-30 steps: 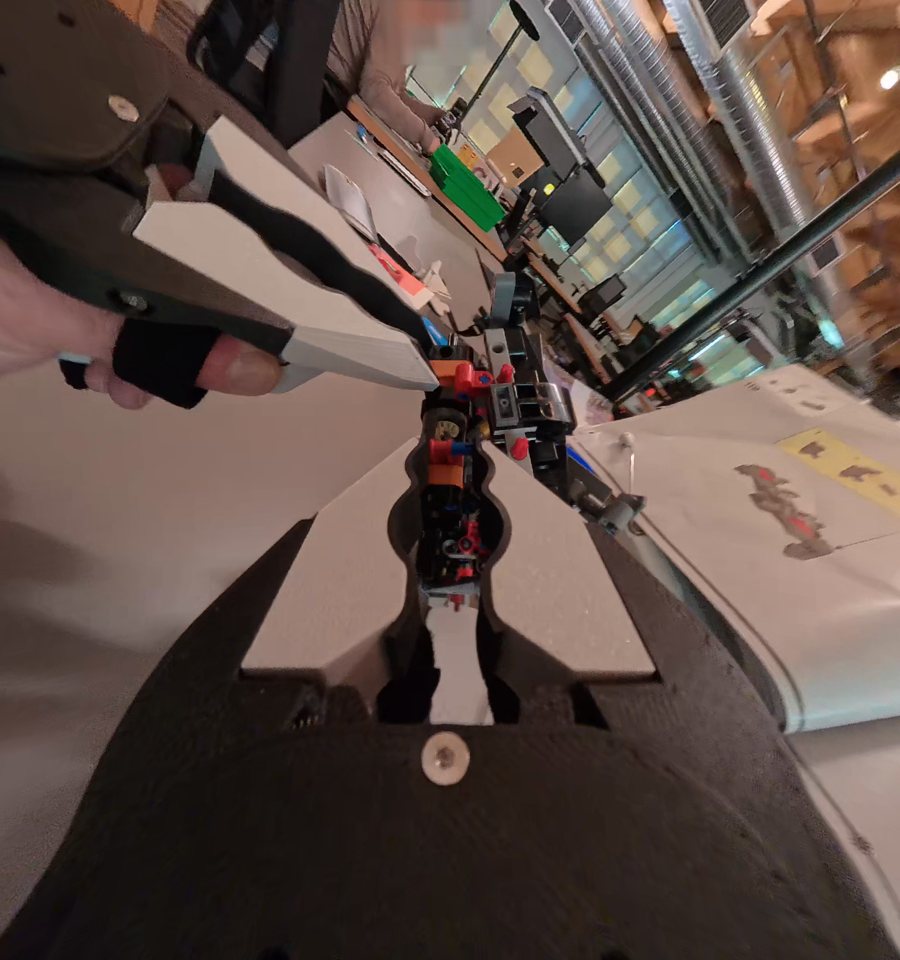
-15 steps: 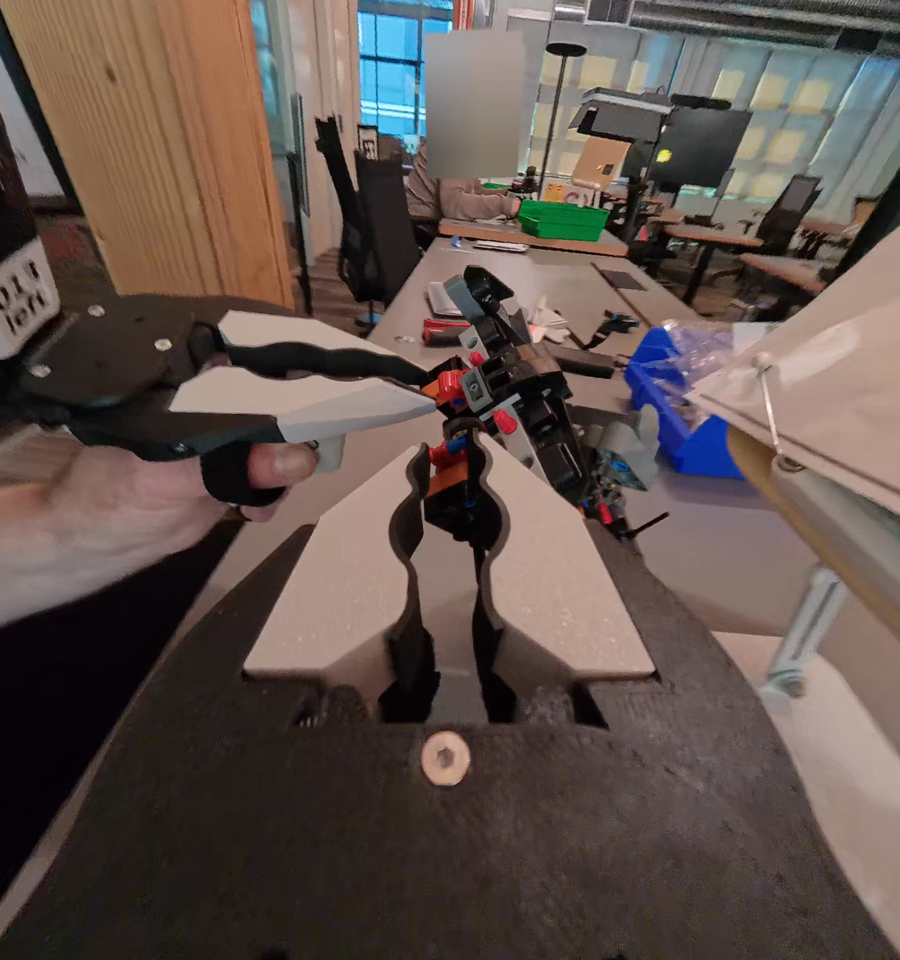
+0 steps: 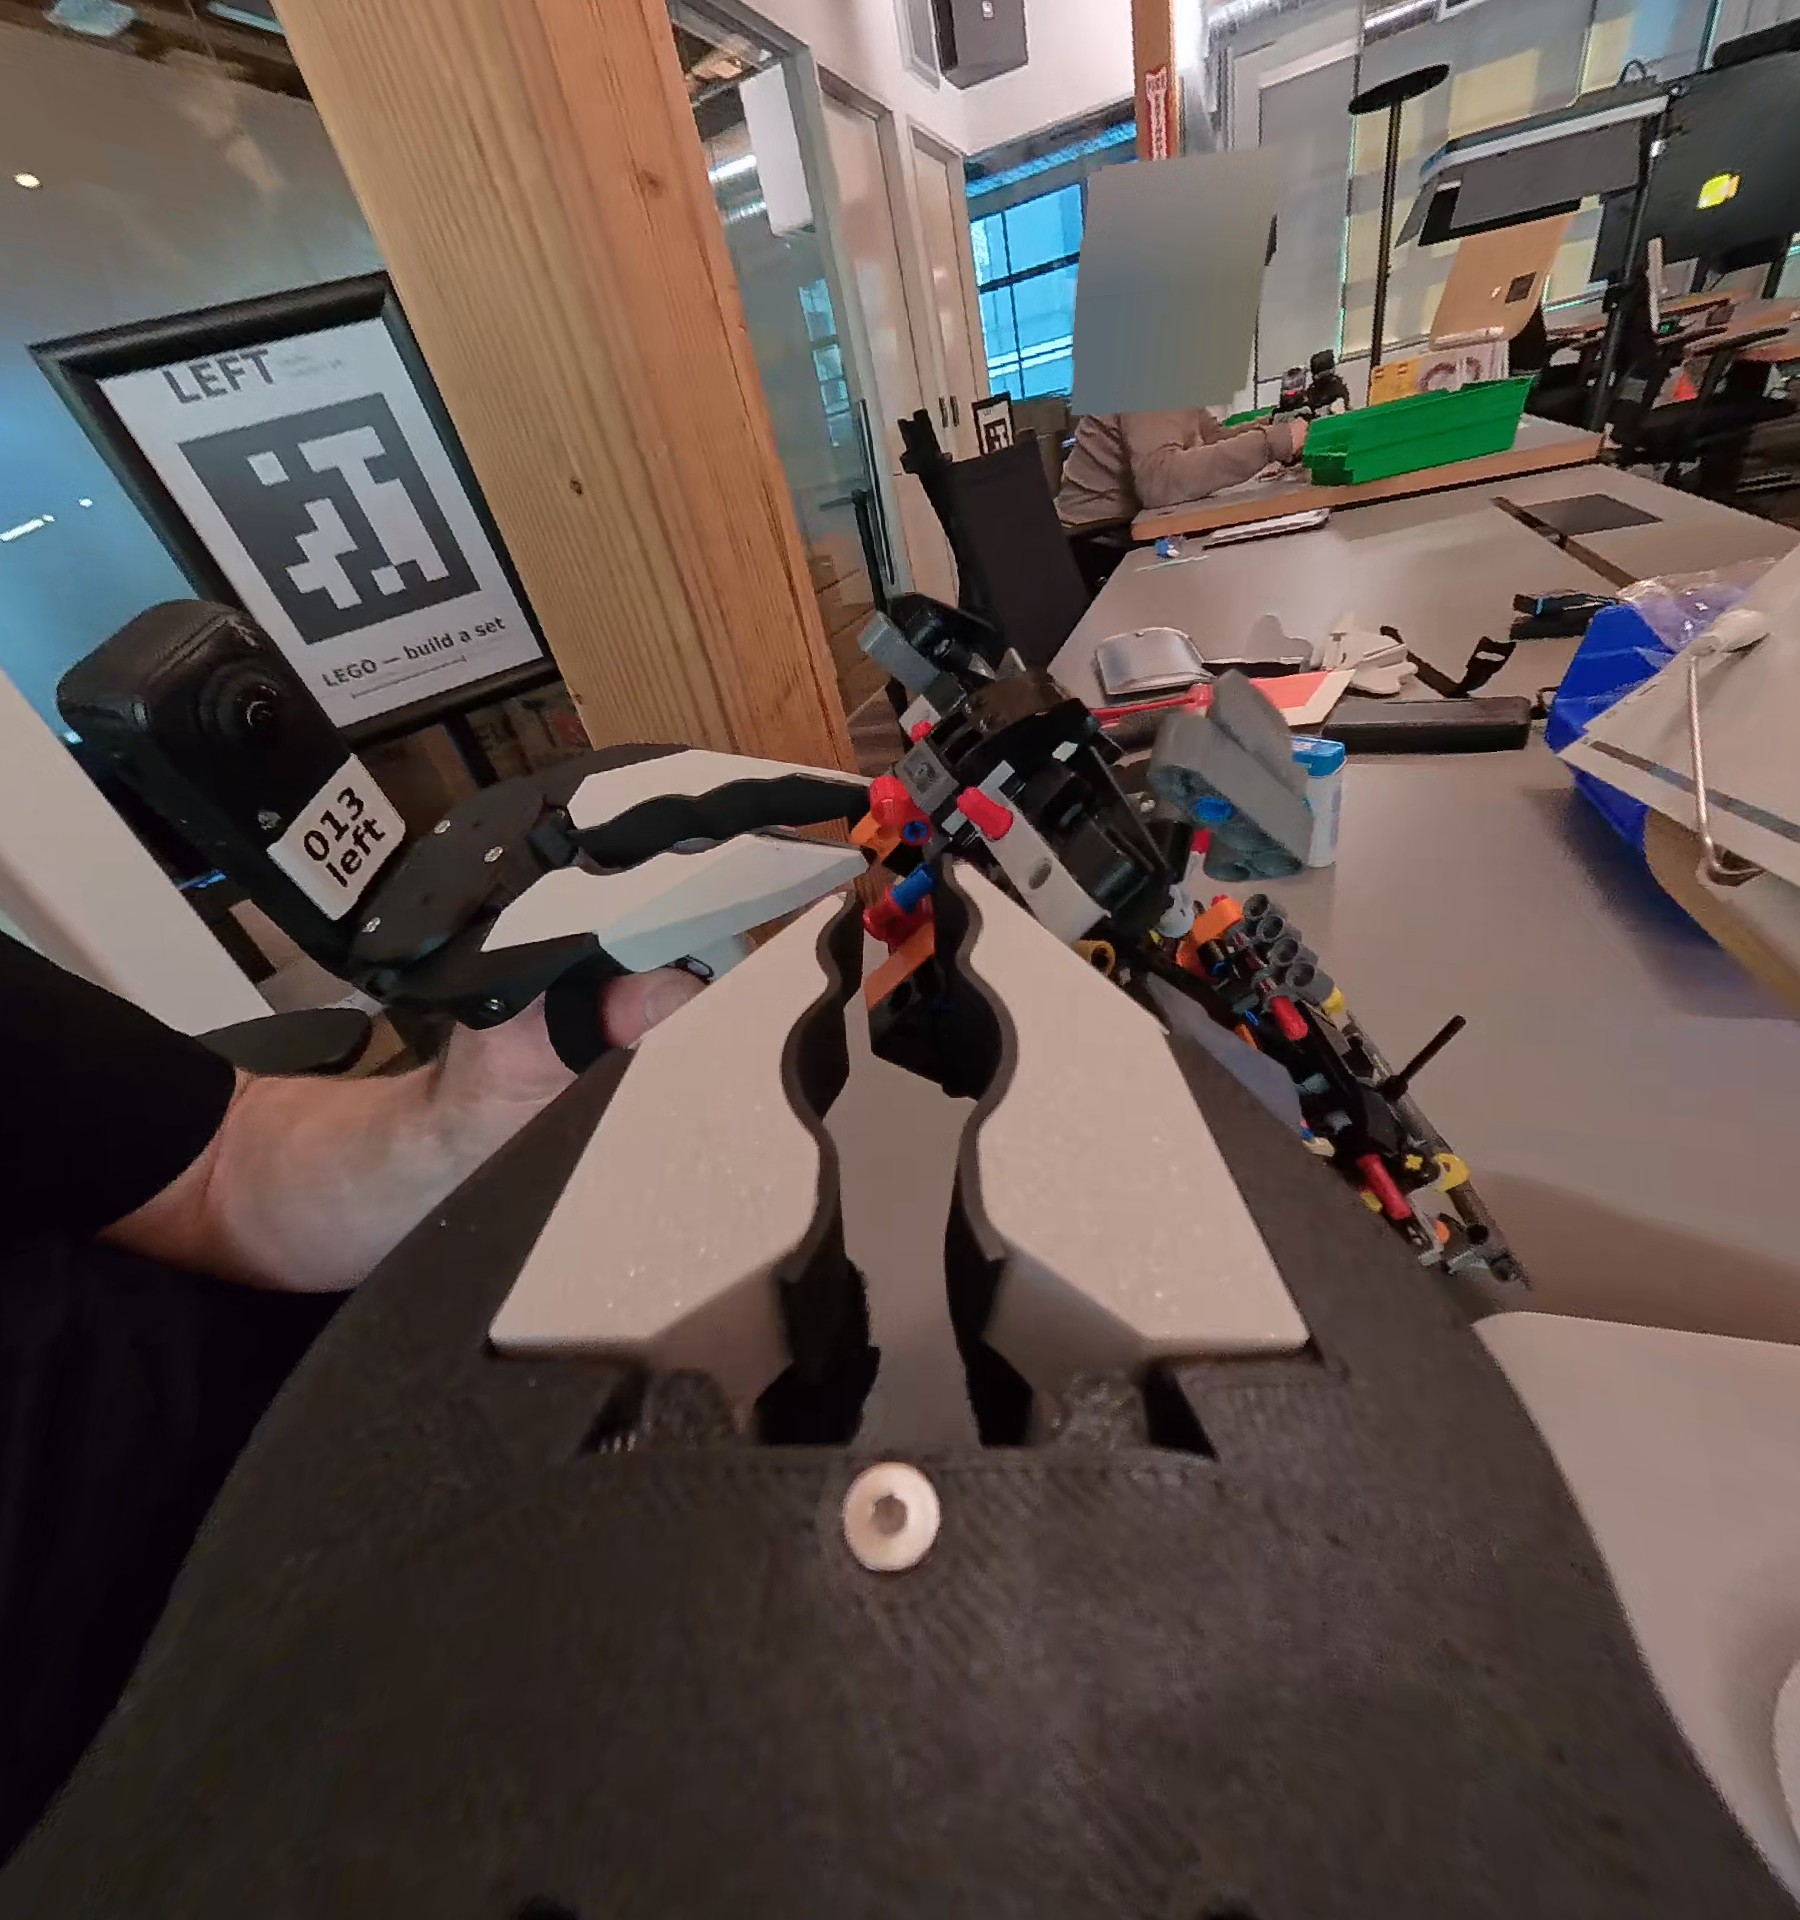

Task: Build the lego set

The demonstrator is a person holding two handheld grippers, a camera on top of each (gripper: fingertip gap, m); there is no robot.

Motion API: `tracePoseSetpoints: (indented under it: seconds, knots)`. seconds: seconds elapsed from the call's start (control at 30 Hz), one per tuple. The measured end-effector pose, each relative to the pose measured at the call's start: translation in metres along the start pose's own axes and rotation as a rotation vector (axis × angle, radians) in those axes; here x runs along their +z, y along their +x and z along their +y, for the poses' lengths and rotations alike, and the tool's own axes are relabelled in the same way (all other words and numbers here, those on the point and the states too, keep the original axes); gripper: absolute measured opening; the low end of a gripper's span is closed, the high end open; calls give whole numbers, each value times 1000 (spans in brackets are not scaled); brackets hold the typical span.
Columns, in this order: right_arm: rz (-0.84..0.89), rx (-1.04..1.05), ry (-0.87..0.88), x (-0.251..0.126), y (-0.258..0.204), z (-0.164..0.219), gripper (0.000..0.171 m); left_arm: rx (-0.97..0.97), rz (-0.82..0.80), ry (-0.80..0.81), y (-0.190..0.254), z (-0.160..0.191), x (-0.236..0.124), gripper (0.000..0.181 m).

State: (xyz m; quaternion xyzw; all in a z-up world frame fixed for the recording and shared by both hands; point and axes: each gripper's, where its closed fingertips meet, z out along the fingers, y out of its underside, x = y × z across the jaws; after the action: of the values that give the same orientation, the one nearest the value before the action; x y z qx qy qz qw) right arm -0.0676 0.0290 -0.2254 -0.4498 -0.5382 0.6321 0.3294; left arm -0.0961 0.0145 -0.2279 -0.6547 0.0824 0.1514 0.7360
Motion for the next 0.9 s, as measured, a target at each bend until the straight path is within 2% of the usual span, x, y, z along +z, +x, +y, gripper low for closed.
tracePoseSetpoints:
  seconds: [0.23, 0.4, 0.53, 0.9]
  knots:
    - [-28, 30, 11, 1, -1, 1, 10, -38, -7, 34, -3, -3, -9, 27]
    - [-8, 32, -2, 3, 4, 8, 5, -25, 1, -7, 4, 18, -18, 34]
    - [6, 32, -15, 5, 7, 12, 5, -30, -1, -72, 8, 38, -8, 38]
    - [-6, 113, 15, 8, 5, 11, 4, 24, -82, -23, 5, 34, 3, 31]
